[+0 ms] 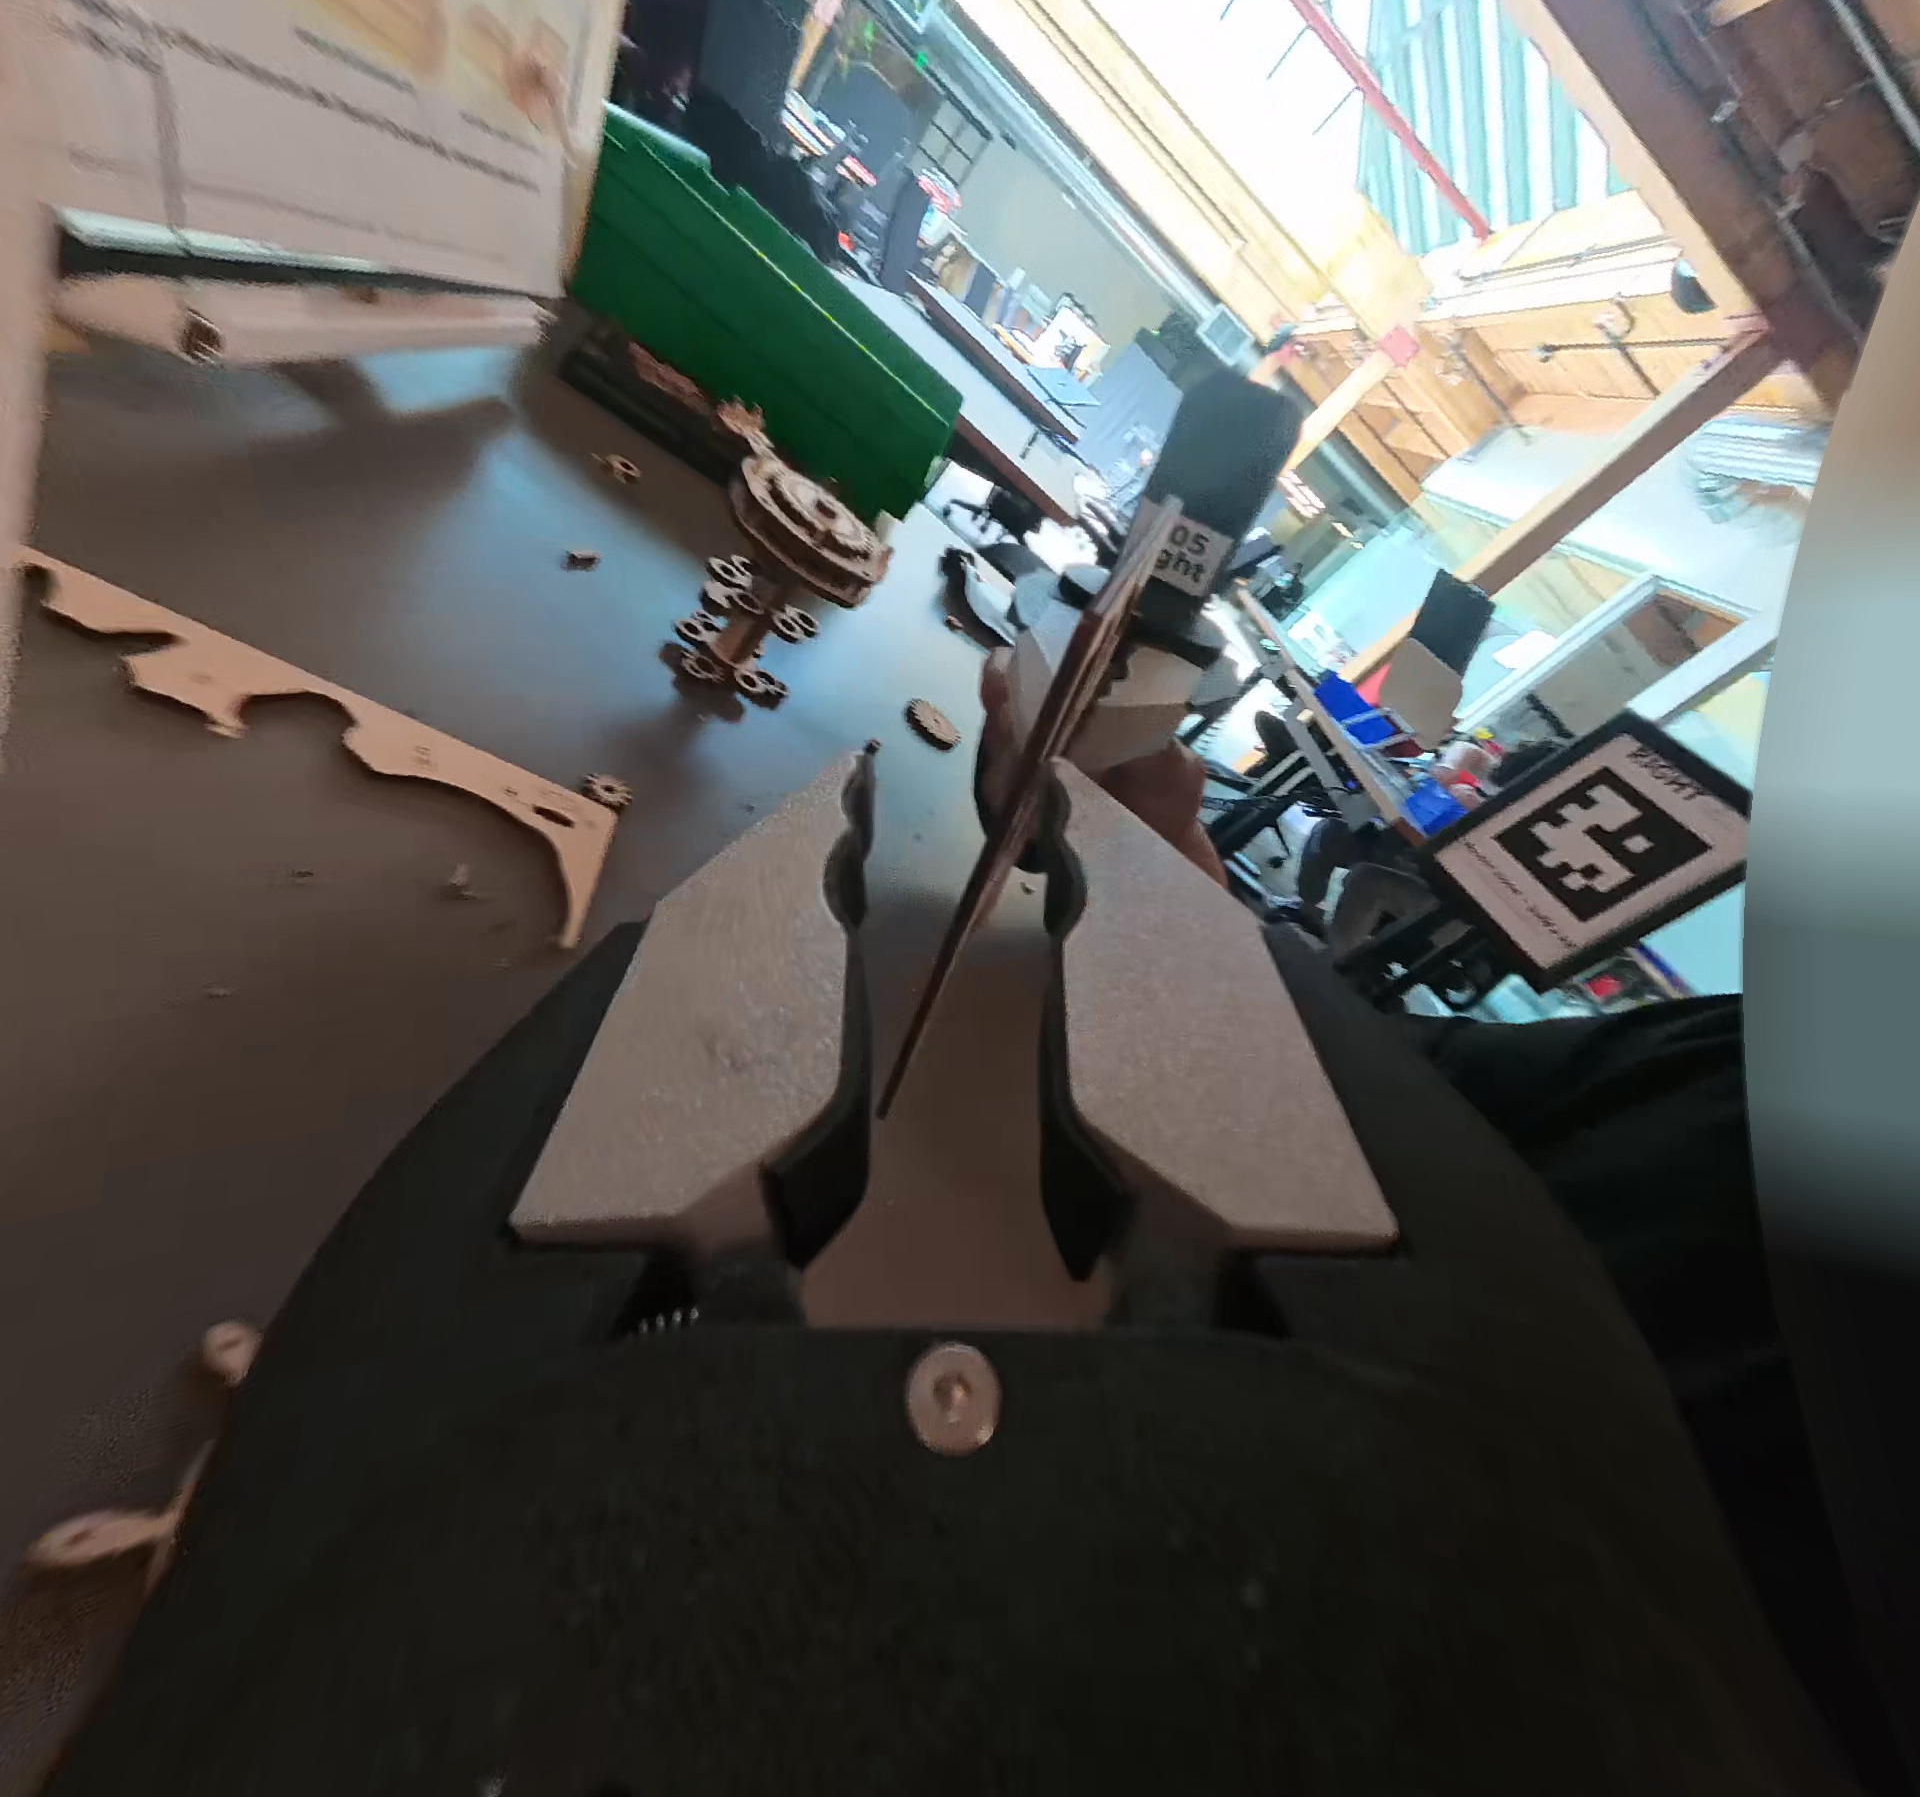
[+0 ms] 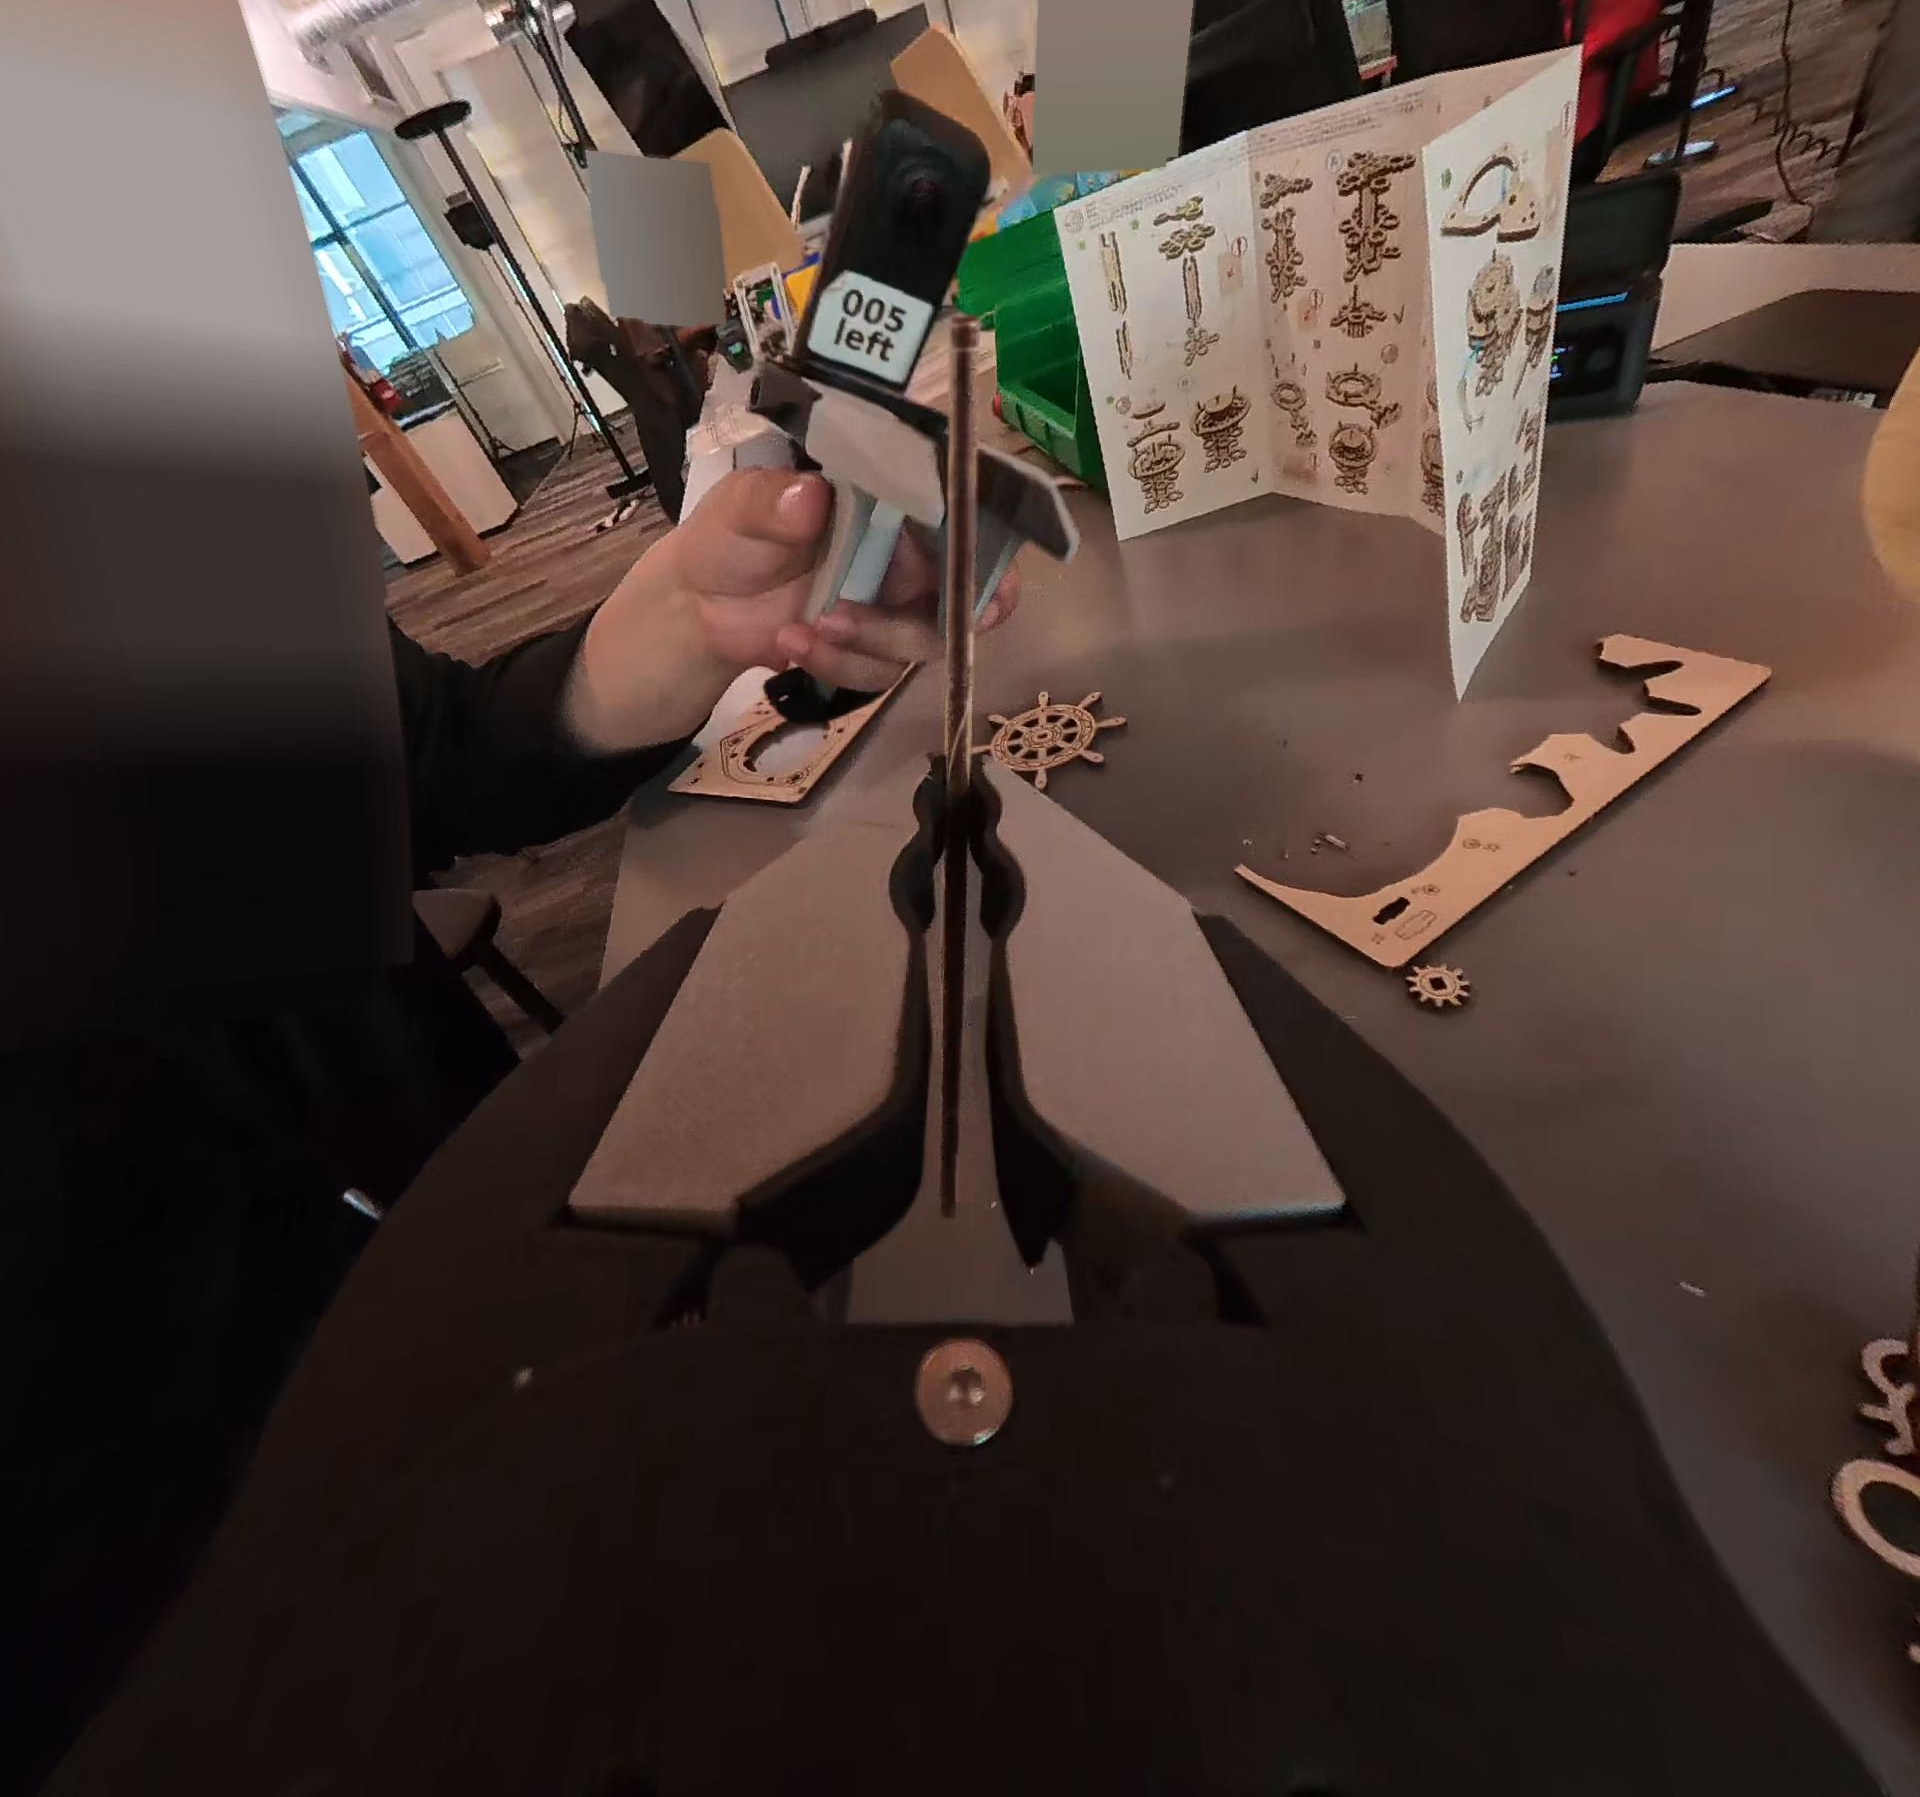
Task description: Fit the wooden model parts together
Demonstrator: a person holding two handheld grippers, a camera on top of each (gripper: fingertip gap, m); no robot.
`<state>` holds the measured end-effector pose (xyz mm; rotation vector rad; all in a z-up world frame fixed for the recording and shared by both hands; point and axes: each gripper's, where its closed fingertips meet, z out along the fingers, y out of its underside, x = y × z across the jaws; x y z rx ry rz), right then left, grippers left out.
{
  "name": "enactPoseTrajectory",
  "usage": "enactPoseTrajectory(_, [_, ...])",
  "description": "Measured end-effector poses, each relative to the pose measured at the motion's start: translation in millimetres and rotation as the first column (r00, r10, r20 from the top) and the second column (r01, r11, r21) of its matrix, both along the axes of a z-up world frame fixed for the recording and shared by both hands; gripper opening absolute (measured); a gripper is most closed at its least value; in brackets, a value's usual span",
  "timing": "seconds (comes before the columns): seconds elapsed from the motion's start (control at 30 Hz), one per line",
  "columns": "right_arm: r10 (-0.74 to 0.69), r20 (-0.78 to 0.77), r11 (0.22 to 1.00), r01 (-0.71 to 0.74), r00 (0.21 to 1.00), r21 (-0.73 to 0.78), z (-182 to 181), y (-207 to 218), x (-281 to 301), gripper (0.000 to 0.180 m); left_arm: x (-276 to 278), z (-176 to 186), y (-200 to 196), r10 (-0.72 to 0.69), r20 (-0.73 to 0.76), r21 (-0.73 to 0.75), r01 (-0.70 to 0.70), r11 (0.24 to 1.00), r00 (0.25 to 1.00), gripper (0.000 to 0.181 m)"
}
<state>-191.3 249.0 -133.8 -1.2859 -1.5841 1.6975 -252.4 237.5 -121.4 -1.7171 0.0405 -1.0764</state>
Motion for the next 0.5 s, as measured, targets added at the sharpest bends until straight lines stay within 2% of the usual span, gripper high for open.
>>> enactPoseTrajectory(0.17, [-0.044, -0.031, 0.998, 0.043, 0.999, -0.036, 4.5, 7.9, 3.7, 0.0, -37.2, 14.2, -2.6, 0.124, -0.066, 0.067, -0.12, 0.991, 0.99, 0.028])
enactPoseTrajectory(0.5, [-0.113, -0.094, 0.988, 0.102, 0.989, -0.115, 17.1, 25.0, 11.7, 0.0, -112.8, 45.1, -18.9, 0.371, 0.012, 0.175, -0.367, 0.914, 0.929, 0.016])
